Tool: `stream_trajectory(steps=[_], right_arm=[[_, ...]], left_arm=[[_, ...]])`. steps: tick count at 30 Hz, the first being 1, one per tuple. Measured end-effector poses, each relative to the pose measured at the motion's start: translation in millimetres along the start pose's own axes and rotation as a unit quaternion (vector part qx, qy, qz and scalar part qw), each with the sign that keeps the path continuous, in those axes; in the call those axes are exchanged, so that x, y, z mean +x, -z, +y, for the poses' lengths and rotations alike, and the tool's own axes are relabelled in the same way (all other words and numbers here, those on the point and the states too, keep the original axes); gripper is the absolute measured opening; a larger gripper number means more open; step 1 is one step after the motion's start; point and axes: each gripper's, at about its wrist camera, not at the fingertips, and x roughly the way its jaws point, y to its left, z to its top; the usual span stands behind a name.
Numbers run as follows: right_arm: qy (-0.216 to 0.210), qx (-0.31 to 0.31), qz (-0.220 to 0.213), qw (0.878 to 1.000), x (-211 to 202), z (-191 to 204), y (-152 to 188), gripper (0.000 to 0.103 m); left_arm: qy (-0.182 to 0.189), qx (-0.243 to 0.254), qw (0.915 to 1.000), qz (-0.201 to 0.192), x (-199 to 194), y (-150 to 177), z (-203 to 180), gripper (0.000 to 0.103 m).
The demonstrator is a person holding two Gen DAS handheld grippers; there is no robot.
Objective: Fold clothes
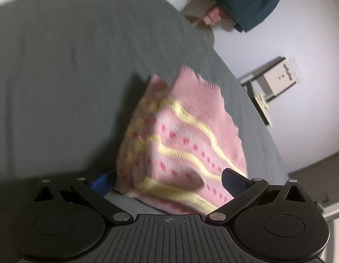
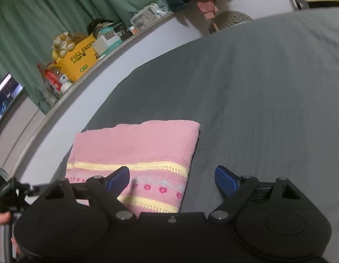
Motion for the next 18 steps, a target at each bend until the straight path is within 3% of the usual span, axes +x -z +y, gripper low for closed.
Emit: stream_trajectory(steps=[5,9,11,13,15,17,18], right_arm=[[-0.016,0.006,0.0,1.0,14.3,-1.4,-9.2,0.084],[-0.016,0.002,0.005,1.0,27.1,-4.1,-15.3,0.071],[-0.021,0.004,0.006,1.0,30.7,-5.9,-16.3,0.068],[-0.03,0.008,0.009,0.999,33.0,-8.6,-16.6,0.063],[-0.039,0.016,0.01,0.999,35.7,-11.9,-17.6,0.06],[-0.048,0.026,0.012,0.998,39.8,-16.6,-18.2,0.049],[-0.048,0.028,0.011,0.998,41.2,-18.7,-18.3,0.038]], left_arm=[[0.004,0.012,0.9999,0.001,11.8,1.4,-3.1,0.102],[-0.004,0.049,0.9986,-0.02,16.3,2.2,-7.6,0.098],[-0.019,0.081,0.9963,-0.023,14.8,1.3,-12.5,0.091],[-0.029,0.099,0.9943,-0.024,11.7,-3.3,-16.5,0.06],[-0.016,0.091,0.9955,-0.021,7.5,-7.4,-14.4,0.055],[-0.02,0.107,0.9938,-0.025,8.1,-9.4,-20.1,0.051],[-0.021,0.113,0.9929,-0.03,3.3,-8.5,-19.5,0.047]])
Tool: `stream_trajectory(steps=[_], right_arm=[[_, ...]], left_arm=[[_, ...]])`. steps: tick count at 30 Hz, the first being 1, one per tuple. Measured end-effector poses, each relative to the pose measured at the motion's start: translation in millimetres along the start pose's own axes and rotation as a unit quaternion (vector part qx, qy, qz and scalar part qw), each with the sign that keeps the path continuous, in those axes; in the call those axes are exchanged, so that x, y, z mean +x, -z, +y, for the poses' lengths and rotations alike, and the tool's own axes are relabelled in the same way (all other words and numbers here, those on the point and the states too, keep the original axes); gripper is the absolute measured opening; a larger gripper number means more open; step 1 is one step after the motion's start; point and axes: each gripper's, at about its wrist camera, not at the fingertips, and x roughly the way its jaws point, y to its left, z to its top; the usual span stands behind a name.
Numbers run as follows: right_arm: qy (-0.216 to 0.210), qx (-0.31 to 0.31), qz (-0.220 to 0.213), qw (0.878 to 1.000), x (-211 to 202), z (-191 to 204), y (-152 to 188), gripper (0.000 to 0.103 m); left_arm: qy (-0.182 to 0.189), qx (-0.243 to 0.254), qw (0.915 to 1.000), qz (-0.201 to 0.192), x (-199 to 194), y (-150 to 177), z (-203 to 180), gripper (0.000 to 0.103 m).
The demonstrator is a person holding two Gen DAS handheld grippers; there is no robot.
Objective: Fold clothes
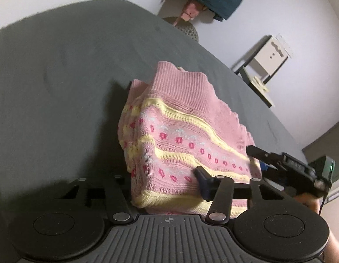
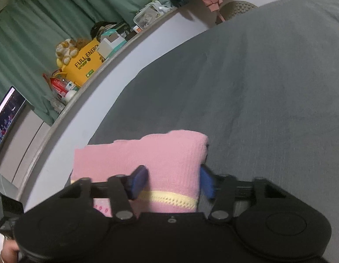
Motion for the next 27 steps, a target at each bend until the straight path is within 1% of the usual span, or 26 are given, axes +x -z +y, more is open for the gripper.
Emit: stream_trajectory(steps=[1,4,8,11,15,19,21,23,25,27], right_arm=[[-0.003,0.005,-0.001,1.0,-0.6,-2.1,0.6,0.032],[-0.007,0.023,-0.008,1.0,-3.3,-5.9,1.5,0.025],[0.0,0.02,-0.031,0.999,-15.4,1.7,-2.2,0.022],[0.008,0.015,-0.051,0.999,-30.4,6.6,-12.1,0.022],[0.044,-0.005,-0.095,0.995,-62.8,2.0,-33.4,0.022],[0.093,-0.003,-0.13,0.987,-107.4,-23.4,-61.5,0.022],[0.126,-0.02,-0.149,0.981,-131.5,-35.6,-73.6,0.022],[0.154,-0.018,-0.17,0.973,-155.9,-53.5,-86.6,0.022],[0.179,-0.011,-0.188,0.966,-176.1,-73.6,-97.2,0.022],[0.216,-0.018,-0.194,0.957,-190.2,-91.0,-107.4,0.022]], left_arm=[[-0.001,0.007,1.0,-0.006,-4.6,0.5,-0.1,0.043],[-0.016,0.041,0.9986,-0.029,-15.0,-2.1,-13.0,0.038],[-0.033,0.086,0.9936,-0.065,-30.7,-8.5,-36.2,0.037],[-0.02,0.114,0.9901,-0.08,-32.7,-17.8,-61.0,0.036],[-0.001,0.153,0.9859,-0.067,-7.4,-21.5,-108.0,0.036],[0.03,0.171,0.9822,-0.073,29.6,-17.6,-166.8,0.036],[0.045,0.188,0.9777,-0.082,50.2,-14.7,-200.4,0.036],[0.057,0.21,0.9716,-0.092,72.5,-12.0,-235.2,0.036],[0.067,0.23,0.9667,-0.09,94.4,-9.9,-265.6,0.036],[0.082,0.247,0.962,-0.083,113.8,-8.7,-292.8,0.036]])
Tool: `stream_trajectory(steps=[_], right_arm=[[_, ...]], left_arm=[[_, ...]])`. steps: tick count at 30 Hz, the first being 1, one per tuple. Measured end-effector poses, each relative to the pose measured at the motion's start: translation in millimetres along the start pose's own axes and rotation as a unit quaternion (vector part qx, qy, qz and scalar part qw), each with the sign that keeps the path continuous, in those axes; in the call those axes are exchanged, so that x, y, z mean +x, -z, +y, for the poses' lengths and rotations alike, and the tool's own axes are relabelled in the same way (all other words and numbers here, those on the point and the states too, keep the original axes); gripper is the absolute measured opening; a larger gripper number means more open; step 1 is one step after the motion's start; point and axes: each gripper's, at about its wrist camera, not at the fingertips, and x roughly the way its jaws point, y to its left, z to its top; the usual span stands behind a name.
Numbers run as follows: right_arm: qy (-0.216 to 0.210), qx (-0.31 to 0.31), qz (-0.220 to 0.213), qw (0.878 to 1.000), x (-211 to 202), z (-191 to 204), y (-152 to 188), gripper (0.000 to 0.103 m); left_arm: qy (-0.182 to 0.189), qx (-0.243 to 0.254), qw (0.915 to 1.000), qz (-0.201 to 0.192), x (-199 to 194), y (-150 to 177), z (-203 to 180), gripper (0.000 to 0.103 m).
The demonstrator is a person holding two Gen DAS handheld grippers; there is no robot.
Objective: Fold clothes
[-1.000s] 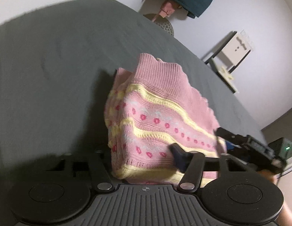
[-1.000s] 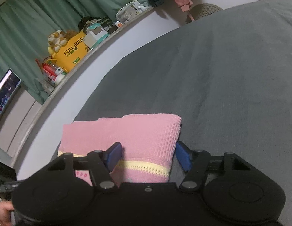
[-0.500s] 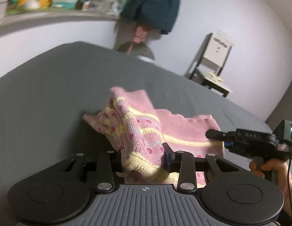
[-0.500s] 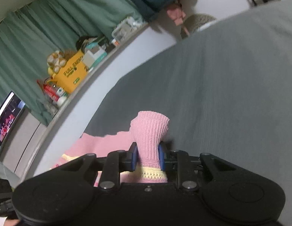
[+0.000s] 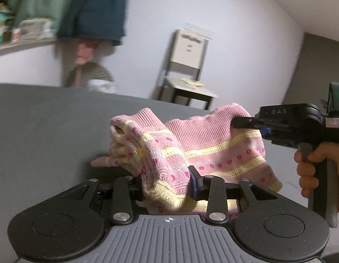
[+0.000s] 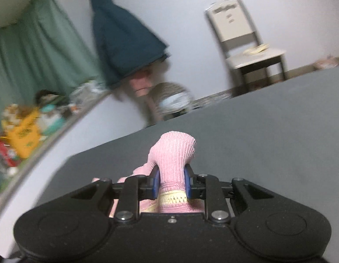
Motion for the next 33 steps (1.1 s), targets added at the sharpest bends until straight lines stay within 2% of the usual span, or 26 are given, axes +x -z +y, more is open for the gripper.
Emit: stream_trajectory(steps=[4,7,11,14,16,23,25,28,30,31,33], right_arm=[[0.048,-0.023,-0.004,0.999,5.4,-39.8,-21.0,0.022],[0.071,-0.055,0.012,0.996,20.8,-65.4,-30.8,0.022],[0.075,-0.016,0.049,0.996,45.7,-104.2,-24.8,0.022],[0.083,0.0,0.062,0.995,50.8,-117.9,-8.0,0.025],[0.088,0.016,0.064,0.994,50.5,-122.8,2.7,0.03],[0.08,0.066,0.047,0.993,13.1,-131.2,29.2,0.049],[0.084,0.075,0.043,0.993,-4.2,-128.5,33.7,0.051],[0.074,0.06,0.028,0.995,-20.7,-112.0,29.9,0.051],[0.063,0.043,0.019,0.997,-28.6,-98.2,24.8,0.051],[0.056,0.037,0.014,0.998,-32.3,-91.2,22.5,0.052],[0.031,0.058,0.01,0.998,-34.8,-76.4,28.6,0.056]], left_arm=[[0.033,0.016,0.9992,0.016,45.6,-9.3,-31.3,0.036],[0.039,0.03,0.9985,0.024,68.1,-10.1,-51.8,0.036],[0.018,0.019,0.9993,0.028,81.4,-0.1,-61.6,0.037],[0.002,0.001,0.9991,0.043,78.6,10.9,-51.9,0.044],[-0.005,-0.007,0.9987,0.051,72.6,17.1,-43.7,0.053],[0.003,-0.038,0.9968,0.07,50.9,25.9,-30.7,0.053],[-0.005,-0.042,0.9967,0.069,48.4,25.1,-30.4,0.066],[-0.026,-0.034,0.9979,0.049,39.5,19.1,-30.8,0.067],[-0.022,-0.042,0.9983,0.034,34.5,15.0,-25.8,0.07],[-0.019,-0.048,0.9983,0.026,32.3,12.6,-22.8,0.08],[-0.004,-0.079,0.9967,0.018,33.9,1.3,-10.3,0.09]])
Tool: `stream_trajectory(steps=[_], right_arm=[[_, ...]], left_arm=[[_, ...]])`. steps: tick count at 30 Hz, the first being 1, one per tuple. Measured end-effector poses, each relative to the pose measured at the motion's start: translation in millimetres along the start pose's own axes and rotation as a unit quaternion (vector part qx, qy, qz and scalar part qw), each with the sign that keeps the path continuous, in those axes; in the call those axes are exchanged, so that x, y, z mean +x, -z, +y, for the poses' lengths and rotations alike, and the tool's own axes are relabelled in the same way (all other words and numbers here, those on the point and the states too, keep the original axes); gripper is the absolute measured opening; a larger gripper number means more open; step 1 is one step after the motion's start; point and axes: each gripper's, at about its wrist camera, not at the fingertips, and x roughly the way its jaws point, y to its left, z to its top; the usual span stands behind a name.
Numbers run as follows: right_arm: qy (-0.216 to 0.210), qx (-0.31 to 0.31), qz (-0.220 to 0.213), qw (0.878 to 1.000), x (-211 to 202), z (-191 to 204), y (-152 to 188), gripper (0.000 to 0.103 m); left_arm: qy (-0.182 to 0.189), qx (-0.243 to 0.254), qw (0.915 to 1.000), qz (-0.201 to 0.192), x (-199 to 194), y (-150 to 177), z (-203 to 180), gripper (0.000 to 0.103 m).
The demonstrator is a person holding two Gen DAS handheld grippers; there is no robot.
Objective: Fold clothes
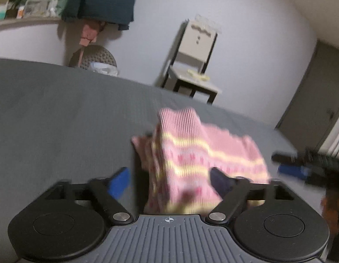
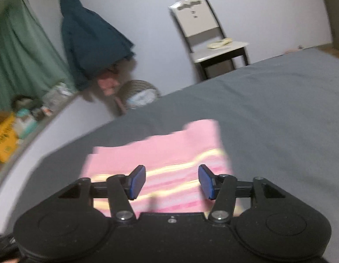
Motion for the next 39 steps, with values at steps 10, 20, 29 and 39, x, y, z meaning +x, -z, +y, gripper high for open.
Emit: stream_trajectory(steps=[10,20,29,39], right_arm=[[-0.082,0.006,-0.027,0.996,0.3,29.4,47.4,0.056],[-0.105,0.031,-0.022,0.994,3.0,20.1,50.1,0.056],[-0.106,0.052,-0.024,0.993,-0.4,13.7,52.0,0.056],[-0.108,0.047,-0.019,0.993,3.0,14.4,54.0,0.056]], left_arm=[[0.062,-0.205,0.9704,0.112,96.0,-54.1,66.2,0.059],[0.075,-0.3,0.9483,0.072,132.4,-10.2,79.1,0.041],[0.046,-0.262,0.9615,0.069,124.7,-4.0,68.5,0.041],[0.025,-0.212,0.9751,0.06,137.8,-18.4,59.2,0.0]])
